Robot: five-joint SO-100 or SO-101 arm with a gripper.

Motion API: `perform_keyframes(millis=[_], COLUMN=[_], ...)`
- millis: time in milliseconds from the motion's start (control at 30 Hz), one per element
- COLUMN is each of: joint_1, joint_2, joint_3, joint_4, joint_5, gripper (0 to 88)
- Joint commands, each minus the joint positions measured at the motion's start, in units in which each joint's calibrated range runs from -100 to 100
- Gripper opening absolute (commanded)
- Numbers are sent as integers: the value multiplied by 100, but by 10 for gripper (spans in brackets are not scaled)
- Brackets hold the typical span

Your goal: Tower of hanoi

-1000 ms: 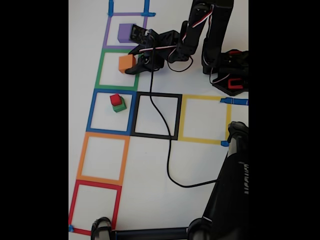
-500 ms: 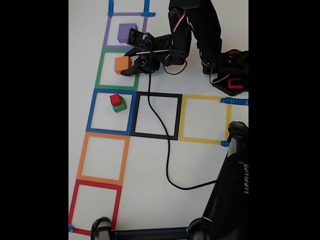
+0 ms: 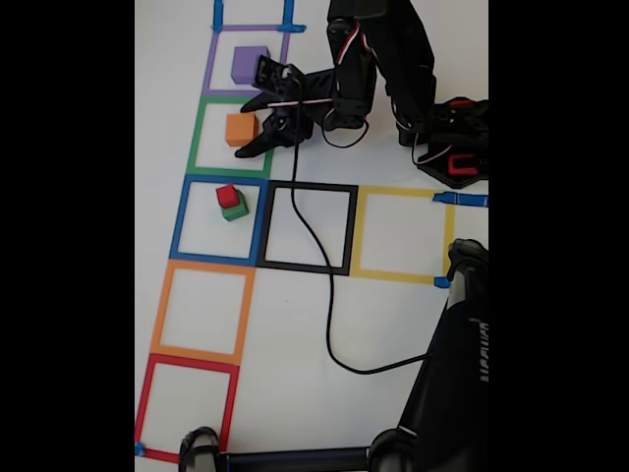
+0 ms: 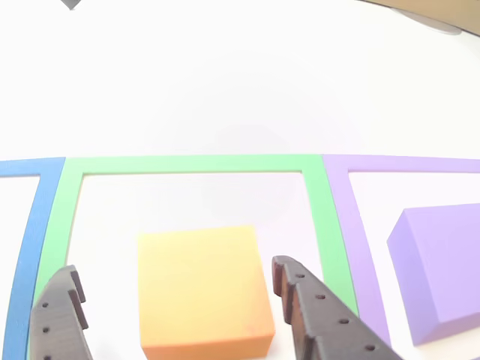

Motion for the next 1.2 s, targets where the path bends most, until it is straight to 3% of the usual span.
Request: perform_keyframes(millis=[0,133,400,700,900,1167], joint_1=[-98,-2,37,-184,-481,-1382], joint_2=[-938,-2294,-5193,-6654,-6969,-6719], joint_3=[-79,-124,-824,-1861,-3879,-6342], joint_4=[359,1881,6691,9930,12497,14545], joint_5=[36,36,36,36,36,36], gripper=[291,246,111,32,18,14])
